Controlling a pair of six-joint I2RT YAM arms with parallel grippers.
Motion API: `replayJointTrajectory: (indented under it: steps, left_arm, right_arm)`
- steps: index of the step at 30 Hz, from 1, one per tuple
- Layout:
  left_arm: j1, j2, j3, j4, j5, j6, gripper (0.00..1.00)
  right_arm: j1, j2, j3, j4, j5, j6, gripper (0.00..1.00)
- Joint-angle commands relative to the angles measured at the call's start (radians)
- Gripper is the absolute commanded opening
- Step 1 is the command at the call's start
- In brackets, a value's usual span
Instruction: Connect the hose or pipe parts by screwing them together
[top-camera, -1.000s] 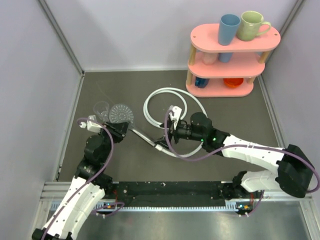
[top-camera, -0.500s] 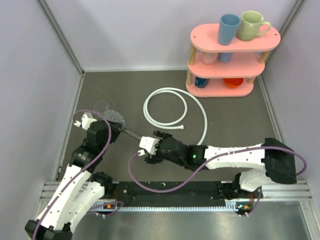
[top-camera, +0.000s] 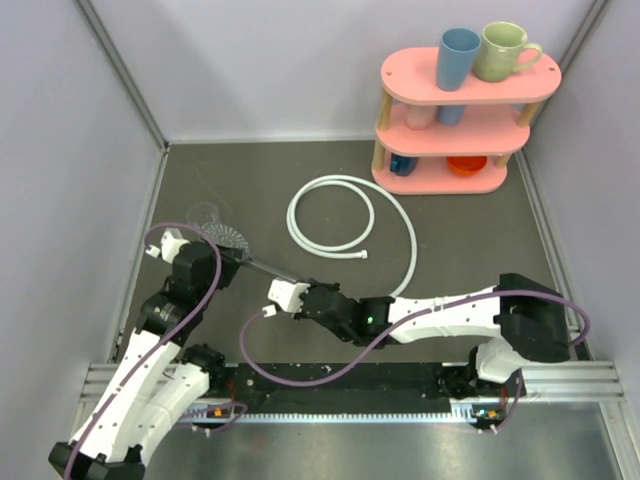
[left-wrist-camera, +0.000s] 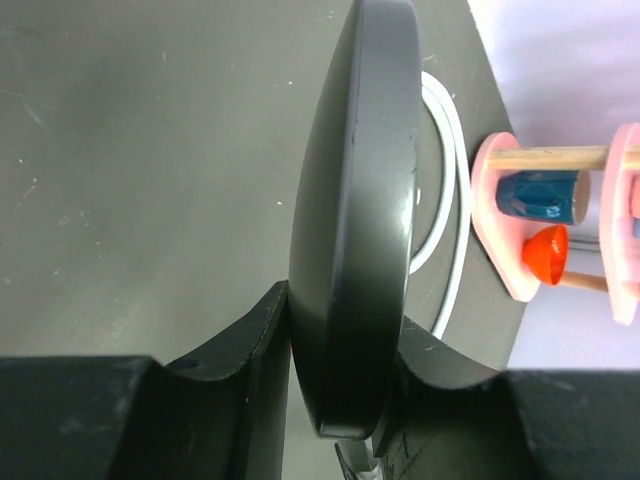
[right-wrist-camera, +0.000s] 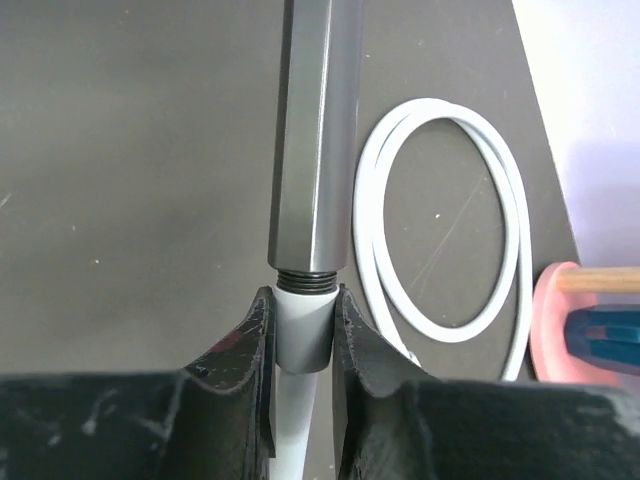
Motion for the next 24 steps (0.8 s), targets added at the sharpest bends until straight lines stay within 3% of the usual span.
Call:
replayJointTrajectory:
  steps: [1, 4, 7, 9, 16, 20, 24]
  left_arm:
    - [-0.003, -0.091, -0.021, 0.119, 0.129, -0.033, 0.0]
    - [-0.003, -0.162, -0.12, 0.286, 0.24, -0.018, 0.0]
    - [-0.003, -0.228, -0.215, 0.418, 0.287, 0.036, 0.0]
    - [-0.003, -0.265, -0.316, 0.577, 0.373, 0.082, 0.0]
    - [-0.003, -0.42, -0.613, 1.077, 0.43, 0.088, 0.0]
    - [-0.003, -0.376, -0.665, 1.168, 0.466, 0.111, 0.0]
    - [-0.003, -0.314, -0.631, 1.172, 0.523, 0.16, 0.0]
  right_arm:
    - [-0.019, -0.005, 0.057, 0.088, 0.018, 0.026, 0.02]
    - [-0.082, -0.034, 0.05, 0.1, -0.097, 0.082, 0.0]
    - [-0.171, -0.092, 0.034, 0.103, -0.316, 0.148, 0.0]
    - [-0.253, -0.123, 0.018, 0.131, -0.534, 0.208, 0.0]
    - [-0.46, -0.123, -0.019, 0.238, -1.148, 0.391, 0.0]
    - [-0.494, -0.089, -0.003, 0.249, -1.292, 0.429, 0.0]
    - [-0.507, -0.063, 0.021, 0.227, -1.326, 0.471, 0.0]
